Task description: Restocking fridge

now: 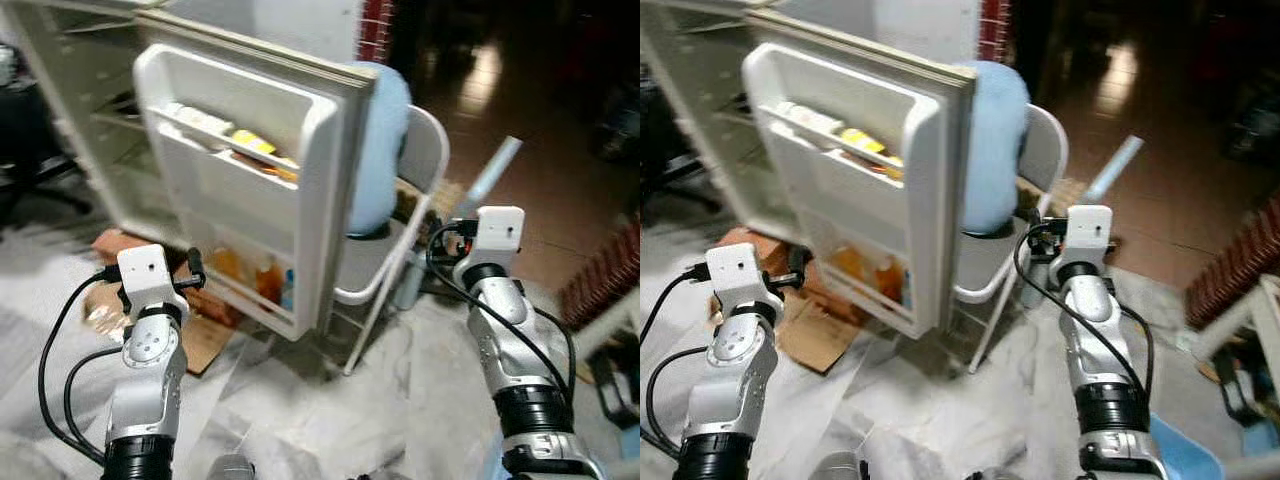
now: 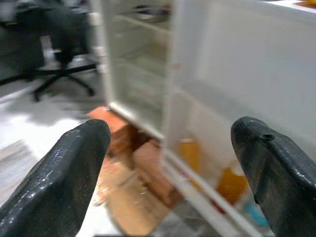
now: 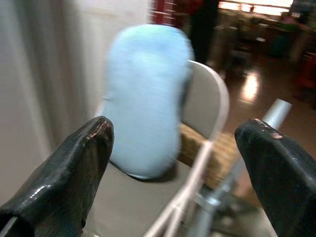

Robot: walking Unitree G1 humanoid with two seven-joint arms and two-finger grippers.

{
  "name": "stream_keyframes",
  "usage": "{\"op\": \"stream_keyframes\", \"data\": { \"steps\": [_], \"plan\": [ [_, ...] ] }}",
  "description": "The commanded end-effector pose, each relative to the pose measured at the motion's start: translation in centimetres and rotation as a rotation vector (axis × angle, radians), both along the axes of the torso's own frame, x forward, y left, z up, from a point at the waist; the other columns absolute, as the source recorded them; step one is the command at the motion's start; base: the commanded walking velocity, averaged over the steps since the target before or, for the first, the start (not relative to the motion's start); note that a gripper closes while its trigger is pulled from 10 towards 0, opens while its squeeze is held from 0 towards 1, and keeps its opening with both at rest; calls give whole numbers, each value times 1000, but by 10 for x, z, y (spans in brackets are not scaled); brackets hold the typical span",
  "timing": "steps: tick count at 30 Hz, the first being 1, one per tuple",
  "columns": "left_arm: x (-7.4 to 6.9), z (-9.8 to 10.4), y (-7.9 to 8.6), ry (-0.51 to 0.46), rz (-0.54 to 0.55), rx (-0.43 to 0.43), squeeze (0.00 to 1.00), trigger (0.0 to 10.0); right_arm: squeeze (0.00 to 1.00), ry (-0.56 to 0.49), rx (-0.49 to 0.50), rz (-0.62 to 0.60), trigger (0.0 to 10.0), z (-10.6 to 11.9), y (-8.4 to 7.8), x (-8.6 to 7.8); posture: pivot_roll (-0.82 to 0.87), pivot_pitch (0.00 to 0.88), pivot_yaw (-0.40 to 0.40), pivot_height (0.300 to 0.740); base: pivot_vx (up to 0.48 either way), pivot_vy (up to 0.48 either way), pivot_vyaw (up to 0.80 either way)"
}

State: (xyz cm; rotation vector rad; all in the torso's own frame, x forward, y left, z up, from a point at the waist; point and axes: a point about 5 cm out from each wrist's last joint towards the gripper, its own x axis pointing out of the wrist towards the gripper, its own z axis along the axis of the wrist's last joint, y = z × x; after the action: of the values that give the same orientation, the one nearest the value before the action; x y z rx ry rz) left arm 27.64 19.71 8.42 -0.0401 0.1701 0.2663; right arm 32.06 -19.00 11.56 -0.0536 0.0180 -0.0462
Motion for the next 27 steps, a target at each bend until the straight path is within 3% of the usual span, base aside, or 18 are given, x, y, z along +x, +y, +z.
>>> {"op": "stream_keyframes", "data": {
  "steps": [1,6,27],
  "plan": [
    [0,3,1,-14,6,0,0,10000,0,-43,-4,-4,10000,11,1,5,40,0,-36,740,0,0,769],
    [1,3,0,-18,1,-6,0,10000,0,-47,-8,-16,10000,12,-2,6,38,0,-38,740,0,-280,689],
    [1,5,1,-41,14,-18,0,10000,0,-32,25,38,10000,6,8,2,37,0,-38,740,0,-334,0]
  ]
}}
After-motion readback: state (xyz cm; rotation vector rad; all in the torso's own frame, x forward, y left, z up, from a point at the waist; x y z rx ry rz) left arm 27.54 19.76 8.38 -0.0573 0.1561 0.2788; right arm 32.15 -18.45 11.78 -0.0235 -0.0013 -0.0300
